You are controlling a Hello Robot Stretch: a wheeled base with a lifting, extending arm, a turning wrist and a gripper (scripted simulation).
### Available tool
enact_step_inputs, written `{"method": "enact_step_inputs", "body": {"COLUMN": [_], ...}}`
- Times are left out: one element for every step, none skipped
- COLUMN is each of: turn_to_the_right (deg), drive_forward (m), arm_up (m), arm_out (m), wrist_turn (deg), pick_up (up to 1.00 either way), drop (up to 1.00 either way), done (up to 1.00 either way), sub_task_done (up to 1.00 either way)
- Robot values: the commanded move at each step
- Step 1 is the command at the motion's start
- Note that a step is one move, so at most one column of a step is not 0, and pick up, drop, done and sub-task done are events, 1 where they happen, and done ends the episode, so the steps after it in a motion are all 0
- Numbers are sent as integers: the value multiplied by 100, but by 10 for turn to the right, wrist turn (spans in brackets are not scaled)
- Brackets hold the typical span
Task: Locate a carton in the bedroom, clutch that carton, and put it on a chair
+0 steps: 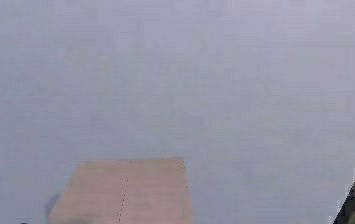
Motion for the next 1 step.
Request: {"method": "enact_step_inputs", "body": {"turn_to_the_right": [450], "drive_forward": [0], "arm_up": [0], "arm_out": [0], "wrist_turn": [0], "pick_up": [0], "drop": [0], "done": [0], "sub_task_done": [0]}}
